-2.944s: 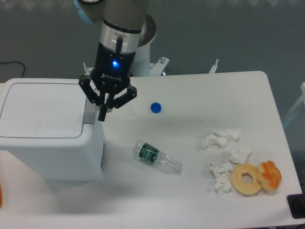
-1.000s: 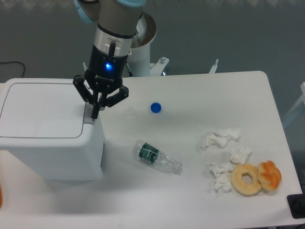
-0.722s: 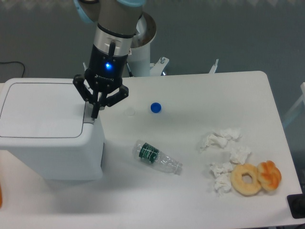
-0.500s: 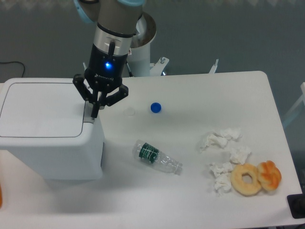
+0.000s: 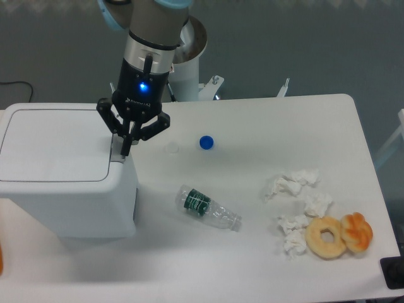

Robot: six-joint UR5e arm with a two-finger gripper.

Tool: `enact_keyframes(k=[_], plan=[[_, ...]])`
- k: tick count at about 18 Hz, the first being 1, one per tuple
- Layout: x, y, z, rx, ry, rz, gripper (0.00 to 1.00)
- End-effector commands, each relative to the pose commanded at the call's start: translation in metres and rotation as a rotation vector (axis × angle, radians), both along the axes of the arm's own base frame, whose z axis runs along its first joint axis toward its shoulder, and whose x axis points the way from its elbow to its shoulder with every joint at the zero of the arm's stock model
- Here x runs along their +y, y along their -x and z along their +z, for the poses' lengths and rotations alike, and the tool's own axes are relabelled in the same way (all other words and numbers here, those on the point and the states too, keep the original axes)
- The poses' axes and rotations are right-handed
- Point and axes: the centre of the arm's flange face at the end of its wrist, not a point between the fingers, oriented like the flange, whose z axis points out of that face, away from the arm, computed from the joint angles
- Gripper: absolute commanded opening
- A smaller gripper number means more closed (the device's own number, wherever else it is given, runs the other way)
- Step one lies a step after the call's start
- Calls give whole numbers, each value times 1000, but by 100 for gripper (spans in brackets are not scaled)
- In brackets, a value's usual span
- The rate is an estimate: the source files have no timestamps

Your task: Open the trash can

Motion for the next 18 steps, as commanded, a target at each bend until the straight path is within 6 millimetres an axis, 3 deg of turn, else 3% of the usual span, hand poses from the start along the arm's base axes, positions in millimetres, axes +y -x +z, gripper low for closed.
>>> enact_keyframes(k=[9,15,18], plan=[[-1,-1,9,4,-20,0,0],[17,17,36,22,-60,29,23],[24,29,48,31,-80,41,25]])
